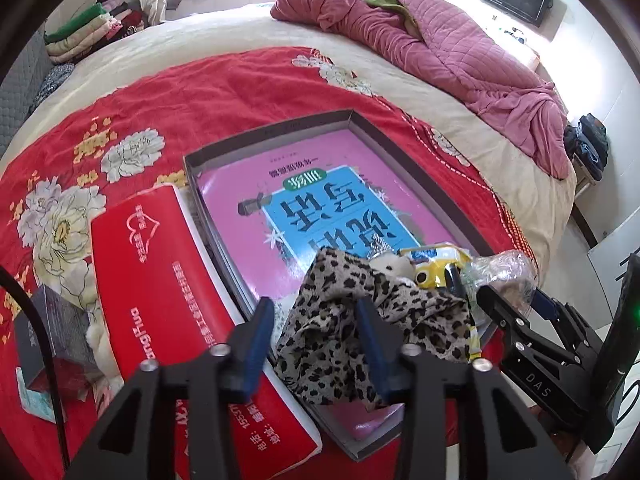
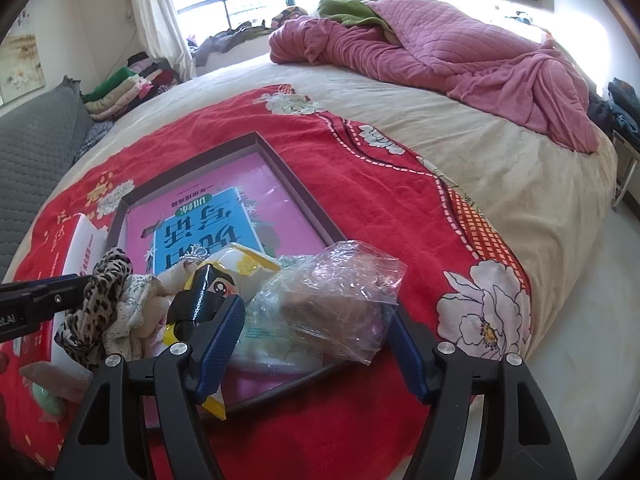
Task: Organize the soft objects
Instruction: 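Move both open tools away from the tray toward the pile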
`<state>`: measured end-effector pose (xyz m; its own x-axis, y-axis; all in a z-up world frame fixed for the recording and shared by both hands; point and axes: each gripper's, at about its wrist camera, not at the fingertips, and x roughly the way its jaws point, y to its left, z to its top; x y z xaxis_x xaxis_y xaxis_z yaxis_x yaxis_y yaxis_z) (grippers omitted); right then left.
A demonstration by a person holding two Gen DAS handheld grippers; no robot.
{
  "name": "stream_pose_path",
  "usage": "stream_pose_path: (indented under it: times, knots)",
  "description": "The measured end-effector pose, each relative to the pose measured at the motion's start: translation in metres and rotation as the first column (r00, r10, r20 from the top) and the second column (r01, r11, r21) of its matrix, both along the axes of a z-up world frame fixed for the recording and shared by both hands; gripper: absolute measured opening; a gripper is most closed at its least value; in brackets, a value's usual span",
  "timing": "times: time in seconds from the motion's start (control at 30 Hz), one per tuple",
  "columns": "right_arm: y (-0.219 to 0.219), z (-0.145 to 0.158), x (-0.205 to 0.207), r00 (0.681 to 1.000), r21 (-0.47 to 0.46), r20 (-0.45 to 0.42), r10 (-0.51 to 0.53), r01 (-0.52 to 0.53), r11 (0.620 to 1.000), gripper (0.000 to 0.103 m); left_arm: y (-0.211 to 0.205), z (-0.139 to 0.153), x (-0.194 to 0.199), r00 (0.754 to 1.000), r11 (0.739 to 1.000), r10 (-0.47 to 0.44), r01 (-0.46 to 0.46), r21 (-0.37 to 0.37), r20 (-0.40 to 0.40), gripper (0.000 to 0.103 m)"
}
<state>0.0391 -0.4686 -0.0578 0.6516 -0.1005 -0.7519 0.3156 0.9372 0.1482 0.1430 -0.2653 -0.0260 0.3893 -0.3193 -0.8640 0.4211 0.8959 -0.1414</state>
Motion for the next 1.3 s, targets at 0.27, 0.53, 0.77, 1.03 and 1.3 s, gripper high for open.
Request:
stream_pose_path:
  times: [0.27, 0.53, 0.77, 1.03, 1.3]
  knots:
    - [-0.009, 0.012, -0.008, 0.999, -0.011, 0.029, -0.020, 0.020, 1.000, 0.072, -0.004, -0.001, 0.020, 1.000, 0.999, 0.022, -0.022, 0.027, 0.005, 0.046]
    - [-0.003, 0.027, -0.012, 0.998, -0.038, 0.062, -0.013, 0.015, 0.999, 0.073, 0.001, 0.010, 0.011, 0.999, 1.000, 0.010, -0.010, 0.011, 0.036, 0.059]
    - [0.003, 0.038, -0.014, 0.997, -0.062, 0.078, -0.010, 0.015, 0.998, 0.073, 0.002, 0.018, 0.004, 0.998, 1.000, 0.008, -0.010, 0.020, 0.061, 0.060]
    - [0.005, 0.045, -0.019, 0.996, -0.043, 0.094, -0.011, 0.015, 0.999, 0.073, 0.007, 0.029, -0.004, 0.997, 1.000, 0.010, -0.011, 0.018, 0.082, 0.069]
    - [0.009, 0.056, -0.024, 0.993, -0.051, 0.114, -0.015, 0.021, 0.998, 0.073, 0.017, 0.039, -0.016, 0.995, 1.000, 0.015, -0.017, 0.012, 0.098, 0.070]
